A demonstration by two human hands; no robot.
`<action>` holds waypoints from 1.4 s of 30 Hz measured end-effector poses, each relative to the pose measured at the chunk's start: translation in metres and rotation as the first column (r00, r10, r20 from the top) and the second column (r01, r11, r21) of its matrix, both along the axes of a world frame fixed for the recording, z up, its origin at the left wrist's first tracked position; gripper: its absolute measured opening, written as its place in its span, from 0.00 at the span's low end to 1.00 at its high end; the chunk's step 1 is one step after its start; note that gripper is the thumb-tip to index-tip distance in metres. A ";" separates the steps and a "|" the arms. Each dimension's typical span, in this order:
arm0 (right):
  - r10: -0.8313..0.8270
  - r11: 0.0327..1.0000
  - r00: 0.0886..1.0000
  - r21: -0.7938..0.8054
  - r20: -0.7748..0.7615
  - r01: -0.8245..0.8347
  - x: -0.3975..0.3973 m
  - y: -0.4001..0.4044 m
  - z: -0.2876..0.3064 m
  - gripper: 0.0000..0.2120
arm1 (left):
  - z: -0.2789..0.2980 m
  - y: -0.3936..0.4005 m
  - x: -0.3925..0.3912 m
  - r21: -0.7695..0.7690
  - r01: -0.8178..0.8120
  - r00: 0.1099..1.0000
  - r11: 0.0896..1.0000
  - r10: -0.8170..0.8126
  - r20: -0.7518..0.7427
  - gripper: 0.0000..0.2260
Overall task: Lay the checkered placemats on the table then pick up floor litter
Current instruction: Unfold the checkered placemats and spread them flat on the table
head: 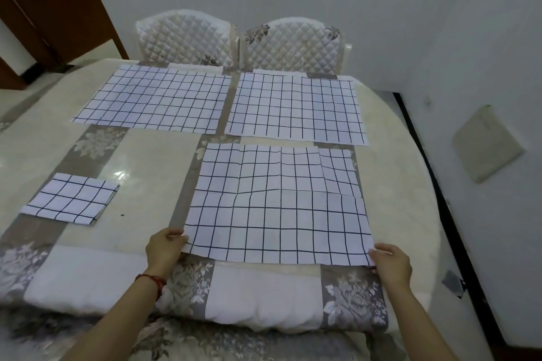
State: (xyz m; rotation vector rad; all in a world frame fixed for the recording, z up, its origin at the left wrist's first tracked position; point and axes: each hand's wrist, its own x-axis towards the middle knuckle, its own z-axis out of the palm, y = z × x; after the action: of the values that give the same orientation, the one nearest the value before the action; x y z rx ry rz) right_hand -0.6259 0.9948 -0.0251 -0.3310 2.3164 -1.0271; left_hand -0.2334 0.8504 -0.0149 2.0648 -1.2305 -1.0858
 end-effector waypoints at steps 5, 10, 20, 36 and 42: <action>0.029 0.999 0.998 0.033 -0.052 -0.027 0.004 0.012 0.002 0.12 | 0.001 0.014 0.009 -0.010 0.038 0.999 0.999 -0.038 -0.003 0.12; 0.003 0.999 0.999 0.033 -0.051 -0.002 0.009 0.021 0.004 0.14 | 0.001 0.021 0.016 -0.009 0.020 1.000 1.000 -0.020 0.003 0.14; -0.009 1.000 0.997 0.013 -0.080 0.010 0.023 0.041 0.004 0.09 | -0.001 0.034 0.023 -0.022 0.052 0.995 0.998 -0.050 0.089 0.12; -0.092 0.995 0.989 0.033 -0.113 0.096 0.020 0.053 0.005 0.09 | -0.003 0.036 0.011 -0.051 0.110 0.991 0.993 -0.105 0.083 0.10; -0.097 0.994 0.989 0.039 -0.111 0.102 0.017 0.052 0.004 0.09 | -0.005 0.035 0.010 -0.069 0.126 0.987 0.990 -0.118 0.110 0.09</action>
State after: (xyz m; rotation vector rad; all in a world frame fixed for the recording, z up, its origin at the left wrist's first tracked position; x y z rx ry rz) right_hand -0.6084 1.0469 -0.0216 -0.2622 2.4716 -1.0259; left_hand -0.2232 0.8858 -0.0202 2.0346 -1.4445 -0.9776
